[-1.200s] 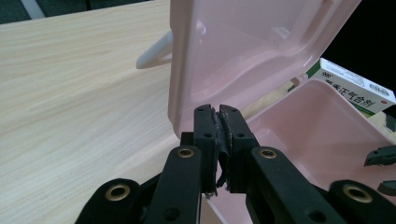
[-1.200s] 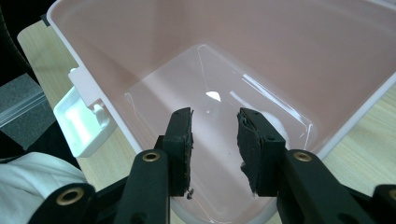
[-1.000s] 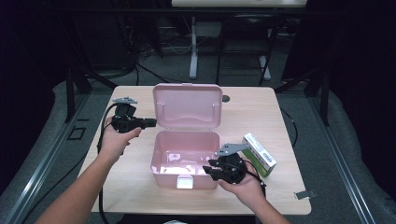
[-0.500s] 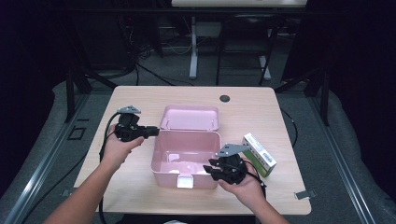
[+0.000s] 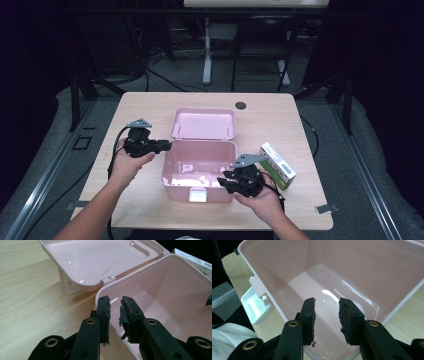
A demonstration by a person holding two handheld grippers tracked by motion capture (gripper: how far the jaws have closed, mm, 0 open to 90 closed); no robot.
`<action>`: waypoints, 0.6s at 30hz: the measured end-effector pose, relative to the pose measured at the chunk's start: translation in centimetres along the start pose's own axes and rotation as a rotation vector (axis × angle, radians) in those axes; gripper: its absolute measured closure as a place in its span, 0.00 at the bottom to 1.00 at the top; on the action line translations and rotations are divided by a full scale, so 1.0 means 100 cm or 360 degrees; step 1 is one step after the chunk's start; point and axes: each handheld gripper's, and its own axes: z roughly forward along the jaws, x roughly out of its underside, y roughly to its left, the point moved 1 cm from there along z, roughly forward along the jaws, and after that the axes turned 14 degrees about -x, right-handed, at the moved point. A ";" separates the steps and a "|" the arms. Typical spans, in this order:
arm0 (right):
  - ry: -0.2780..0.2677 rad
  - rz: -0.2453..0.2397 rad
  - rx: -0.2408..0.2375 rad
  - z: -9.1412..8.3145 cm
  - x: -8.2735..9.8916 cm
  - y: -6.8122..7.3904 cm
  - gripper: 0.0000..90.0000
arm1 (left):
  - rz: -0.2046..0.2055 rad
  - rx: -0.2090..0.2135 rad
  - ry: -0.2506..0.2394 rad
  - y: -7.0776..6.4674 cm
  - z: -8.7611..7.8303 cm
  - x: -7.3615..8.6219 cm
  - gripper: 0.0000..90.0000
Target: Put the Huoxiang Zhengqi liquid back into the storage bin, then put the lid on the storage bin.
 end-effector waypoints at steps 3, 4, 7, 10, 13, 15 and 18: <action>0.0013 -0.0001 -0.0007 -0.001 -0.003 0.000 0.69 | 0.0000 -0.0007 -0.0013 0.001 -0.002 0.002 0.84; 0.0012 -0.0008 0.0004 -0.003 -0.005 0.001 0.69 | -0.0013 -0.0011 -0.0012 0.000 -0.002 0.003 0.84; -0.0012 -0.0033 0.0007 -0.010 -0.011 0.004 0.67 | -0.0006 -0.0020 -0.0004 0.000 -0.002 0.005 0.83; -0.0030 -0.0051 0.0033 -0.020 -0.019 0.005 0.65 | -0.0010 -0.0012 -0.0001 0.000 -0.002 0.006 0.81; -0.0044 -0.0039 0.0048 -0.028 -0.024 0.001 0.62 | -0.0024 0.0000 -0.0005 -0.001 -0.003 0.007 0.78; -0.0041 -0.0021 0.0061 -0.033 -0.028 -0.002 0.60 | -0.0026 0.0004 -0.0005 -0.002 -0.004 0.008 0.76; -0.0042 0.0001 0.0077 -0.041 -0.032 -0.009 0.57 | -0.0034 0.0003 -0.0016 -0.003 -0.006 0.009 0.72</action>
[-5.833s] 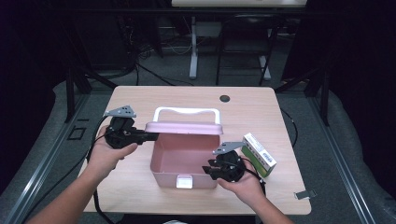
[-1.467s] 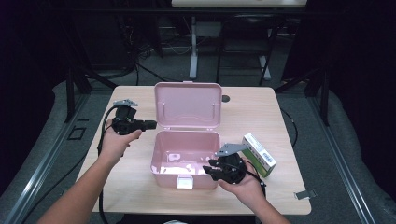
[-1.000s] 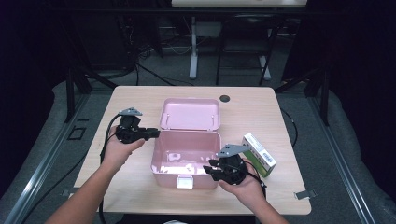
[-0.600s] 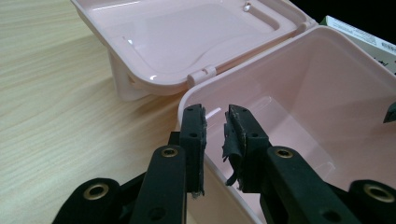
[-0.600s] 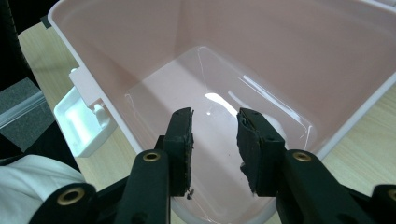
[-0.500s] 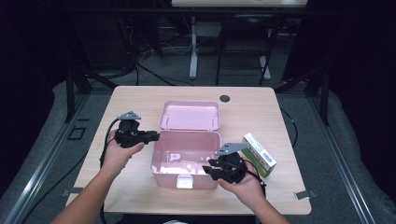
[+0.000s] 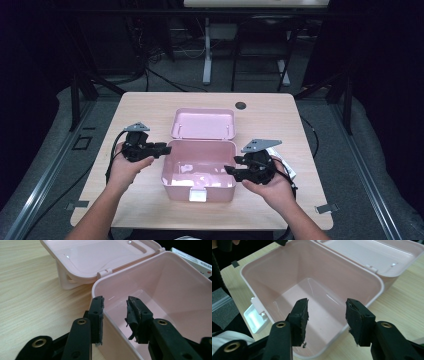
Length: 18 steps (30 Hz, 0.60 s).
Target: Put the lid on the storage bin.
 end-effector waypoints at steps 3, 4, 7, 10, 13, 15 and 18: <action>0.0003 0.0036 -0.0001 -0.004 -0.002 -0.005 0.55 | 0.0005 0.0006 0.0007 0.000 -0.002 0.002 0.69; 0.0006 0.0056 -0.0002 -0.005 -0.003 -0.007 0.54 | 0.0003 0.0005 -0.0001 0.000 -0.002 0.002 0.68; 0.0026 0.0074 -0.0001 -0.007 -0.003 -0.012 0.54 | -0.0003 0.0005 -0.0008 0.002 -0.005 0.005 0.66; 0.0061 0.0083 0.0004 -0.008 -0.003 -0.018 0.54 | -0.0002 -0.0002 -0.0006 0.006 -0.009 0.005 0.64; 0.0085 0.0092 0.0044 -0.010 -0.005 -0.025 0.53 | -0.0025 0.0005 -0.0017 0.011 -0.014 0.006 0.60; 0.0095 0.0122 0.0072 -0.013 -0.007 -0.031 0.53 | -0.0024 0.0000 -0.0022 0.013 -0.017 0.006 0.59; 0.0113 0.0172 0.0109 -0.019 -0.010 -0.043 0.53 | -0.0030 -0.0007 -0.0029 0.016 -0.022 0.008 0.57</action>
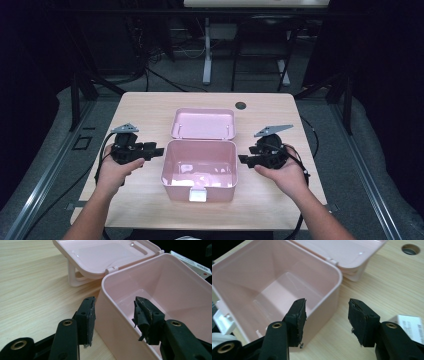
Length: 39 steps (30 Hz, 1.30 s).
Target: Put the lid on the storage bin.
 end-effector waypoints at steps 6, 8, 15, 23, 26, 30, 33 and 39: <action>0.0050 0.0028 0.0075 -0.004 -0.004 -0.019 0.53 | 0.0009 -0.0011 0.0007 0.003 -0.007 0.004 0.57; 0.0068 0.0037 0.0087 -0.004 -0.005 -0.023 0.53 | 0.0021 -0.0010 0.0007 0.003 -0.008 0.004 0.57; 0.0114 0.0032 0.0110 -0.005 -0.007 -0.030 0.54 | 0.0033 -0.0048 0.0036 0.003 -0.016 0.003 0.57; 0.0130 0.0008 0.0151 -0.010 -0.012 -0.035 0.54 | 0.0063 -0.0041 0.0055 0.000 -0.018 0.004 0.59; 0.0169 -0.0015 0.0160 -0.010 -0.012 -0.036 0.53 | 0.0105 -0.0027 0.0065 -0.002 -0.019 0.004 0.59; 0.0232 -0.0003 0.0182 -0.010 -0.013 -0.036 0.52 | 0.0120 -0.0051 0.0067 -0.005 -0.020 0.004 0.59; 0.0259 0.0023 0.0192 -0.012 -0.015 -0.038 0.49 | 0.0126 -0.0099 0.0063 -0.005 -0.021 0.004 0.58; 0.0269 0.0066 0.0208 -0.015 -0.016 -0.046 0.44 | 0.0116 -0.0089 0.0087 -0.004 -0.021 0.005 0.56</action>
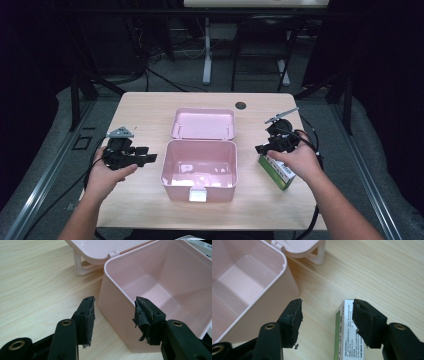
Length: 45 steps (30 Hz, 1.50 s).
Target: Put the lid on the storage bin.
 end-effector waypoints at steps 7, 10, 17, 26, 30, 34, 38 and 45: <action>0.0091 0.0020 0.0005 0.006 0.001 -0.011 0.44 | 0.0004 0.0014 -0.0005 0.001 -0.002 0.000 0.55; 0.0117 0.0029 0.0023 0.007 0.001 -0.016 0.43 | -0.0006 0.0045 -0.0010 0.000 -0.002 0.000 0.55; 0.0195 0.0077 0.0046 0.007 -0.002 -0.028 0.42 | 0.0008 0.0049 -0.0015 -0.002 -0.005 -0.001 0.55; 0.0329 0.0088 0.0062 0.008 -0.009 -0.038 0.44 | 0.0011 0.0057 -0.0019 -0.002 -0.006 -0.001 0.55; 0.0373 0.0099 0.0068 0.010 -0.010 -0.039 0.44 | 0.0011 0.0029 -0.0041 -0.003 -0.006 -0.001 0.55; 0.0396 0.0105 0.0084 0.013 -0.010 -0.040 0.45 | 0.0006 0.0028 -0.0038 -0.003 -0.007 -0.001 0.55; 0.0442 0.0129 0.0087 0.017 -0.009 -0.043 0.45 | 0.0014 0.0050 -0.0020 -0.001 -0.006 -0.001 0.55; 0.0509 0.0165 0.0077 0.021 -0.002 -0.046 0.46 | 0.0013 0.0039 -0.0011 -0.001 -0.005 0.000 0.55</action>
